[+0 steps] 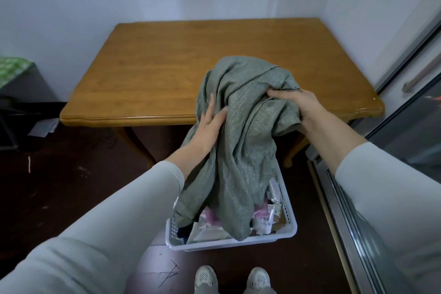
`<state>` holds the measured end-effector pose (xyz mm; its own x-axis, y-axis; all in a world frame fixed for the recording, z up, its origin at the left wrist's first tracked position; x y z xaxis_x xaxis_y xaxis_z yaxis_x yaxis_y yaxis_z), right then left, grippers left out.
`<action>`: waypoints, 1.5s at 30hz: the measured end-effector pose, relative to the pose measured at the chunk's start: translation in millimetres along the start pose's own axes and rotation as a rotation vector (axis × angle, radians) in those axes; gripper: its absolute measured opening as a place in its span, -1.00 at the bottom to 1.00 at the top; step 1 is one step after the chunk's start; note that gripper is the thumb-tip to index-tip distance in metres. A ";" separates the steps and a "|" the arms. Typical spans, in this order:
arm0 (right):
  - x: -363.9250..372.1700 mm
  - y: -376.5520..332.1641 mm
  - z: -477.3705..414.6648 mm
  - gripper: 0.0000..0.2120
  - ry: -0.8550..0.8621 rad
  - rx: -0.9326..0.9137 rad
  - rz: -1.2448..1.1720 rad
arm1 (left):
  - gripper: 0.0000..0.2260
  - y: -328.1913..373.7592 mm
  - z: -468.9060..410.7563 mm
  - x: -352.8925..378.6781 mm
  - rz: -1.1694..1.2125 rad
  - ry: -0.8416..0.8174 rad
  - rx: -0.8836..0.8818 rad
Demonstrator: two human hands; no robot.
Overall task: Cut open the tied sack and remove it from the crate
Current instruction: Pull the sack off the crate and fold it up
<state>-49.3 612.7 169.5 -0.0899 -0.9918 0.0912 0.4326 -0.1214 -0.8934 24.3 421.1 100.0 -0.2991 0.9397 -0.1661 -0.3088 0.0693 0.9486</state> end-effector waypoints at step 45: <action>-25.9 41.0 10.9 -0.72 -0.028 0.352 -0.196 | 0.41 10.8 29.3 -2.7 -0.936 -0.015 0.239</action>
<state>-19.5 633.0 135.3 -0.1792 -0.9485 0.2613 0.6907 -0.3104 -0.6531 48.2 429.1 118.5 -0.0133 0.4734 -0.8807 -0.2239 0.8570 0.4641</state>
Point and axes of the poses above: each hand's wrist, its own z-axis away from the middle knuckle, its own x-axis out of the palm, y = z × x, the point moved 1 cm from there along -z, towards the middle knuckle, and after that the axes turned 11 degrees about y, right-handed, at the moved point
